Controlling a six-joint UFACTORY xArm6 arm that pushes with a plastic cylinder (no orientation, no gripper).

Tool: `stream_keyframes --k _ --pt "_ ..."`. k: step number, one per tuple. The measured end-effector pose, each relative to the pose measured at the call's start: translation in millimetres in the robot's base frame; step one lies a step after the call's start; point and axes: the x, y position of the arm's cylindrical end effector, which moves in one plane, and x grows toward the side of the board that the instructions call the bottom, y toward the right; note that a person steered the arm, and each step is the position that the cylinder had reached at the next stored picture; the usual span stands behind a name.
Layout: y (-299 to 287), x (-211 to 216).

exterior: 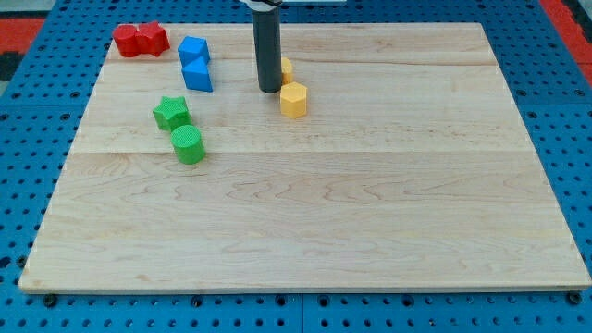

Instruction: Move the triangle to the top of the heart

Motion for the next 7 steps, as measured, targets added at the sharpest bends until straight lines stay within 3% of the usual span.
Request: stream_keyframes --k 2,3,5,7 --pt "-106.0 18.6" --pt "-113.9 0.1" --pt "-66.7 -34.6" --pt "-157.0 -39.9"
